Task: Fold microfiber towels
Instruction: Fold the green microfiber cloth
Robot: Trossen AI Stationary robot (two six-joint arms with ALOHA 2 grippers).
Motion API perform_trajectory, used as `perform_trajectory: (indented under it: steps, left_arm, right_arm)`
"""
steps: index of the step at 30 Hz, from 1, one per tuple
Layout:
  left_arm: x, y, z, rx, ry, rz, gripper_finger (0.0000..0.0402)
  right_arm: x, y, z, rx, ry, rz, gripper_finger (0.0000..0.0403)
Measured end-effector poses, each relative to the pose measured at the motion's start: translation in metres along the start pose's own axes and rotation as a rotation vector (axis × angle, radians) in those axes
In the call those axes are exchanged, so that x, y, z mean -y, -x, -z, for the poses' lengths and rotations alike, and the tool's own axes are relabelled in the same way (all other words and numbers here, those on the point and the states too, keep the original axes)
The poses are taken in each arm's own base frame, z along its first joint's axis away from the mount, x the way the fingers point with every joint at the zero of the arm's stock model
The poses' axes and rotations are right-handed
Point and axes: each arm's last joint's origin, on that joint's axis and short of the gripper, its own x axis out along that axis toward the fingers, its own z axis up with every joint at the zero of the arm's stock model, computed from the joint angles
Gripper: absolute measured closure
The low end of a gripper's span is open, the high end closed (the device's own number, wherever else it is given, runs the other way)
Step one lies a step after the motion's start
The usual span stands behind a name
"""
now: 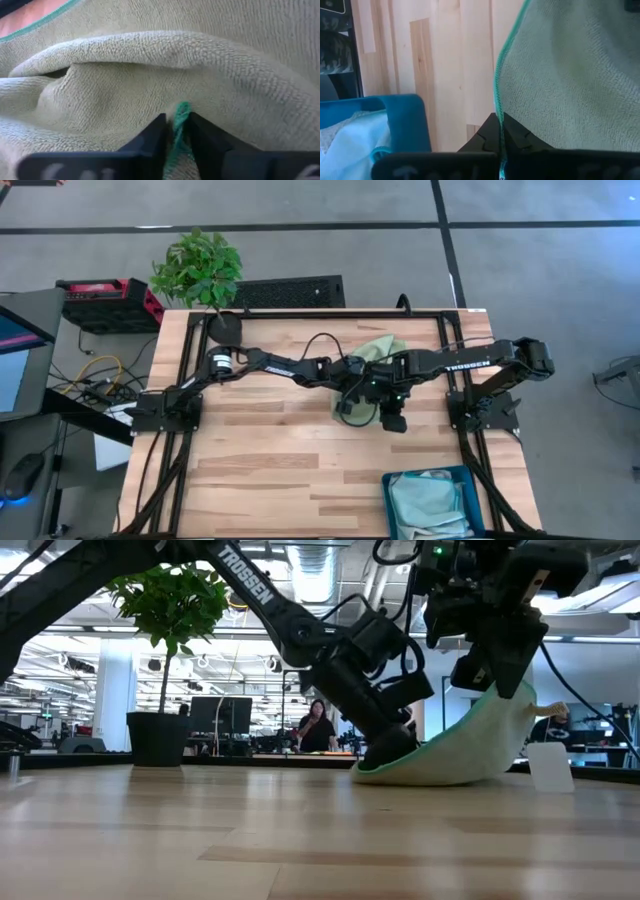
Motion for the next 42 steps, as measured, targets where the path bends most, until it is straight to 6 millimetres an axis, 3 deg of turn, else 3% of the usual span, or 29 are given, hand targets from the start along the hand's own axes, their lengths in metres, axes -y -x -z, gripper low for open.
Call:
perform_trajectory:
  steps: [5,15,23,34,42]
  left_arm:
    - [-0.007,0.014,-0.009,0.0,-0.032,-0.016,0.0394]
    - [-0.03,0.065,-0.034,-0.082,0.03,0.051,0.04]
    - [-0.031,0.104,-0.042,-0.183,0.085,0.102,0.0401]
    - [-0.023,0.097,-0.025,-0.269,0.143,0.122,0.0396]
    - [-0.024,0.097,-0.024,-0.291,0.145,0.08,0.0348]
  right_arm:
    - [0.0,0.0,0.0,-0.002,-0.001,0.0,0.0389]
    - [0.0,0.0,0.001,-0.008,-0.004,0.003,0.0389]
    - [0.0,0.0,0.003,-0.024,-0.006,0.004,0.0387]
    - [0.0,0.0,0.003,-0.026,-0.004,0.004,0.0388]
    - [0.0,0.0,0.002,-0.024,-0.004,0.005,0.039]
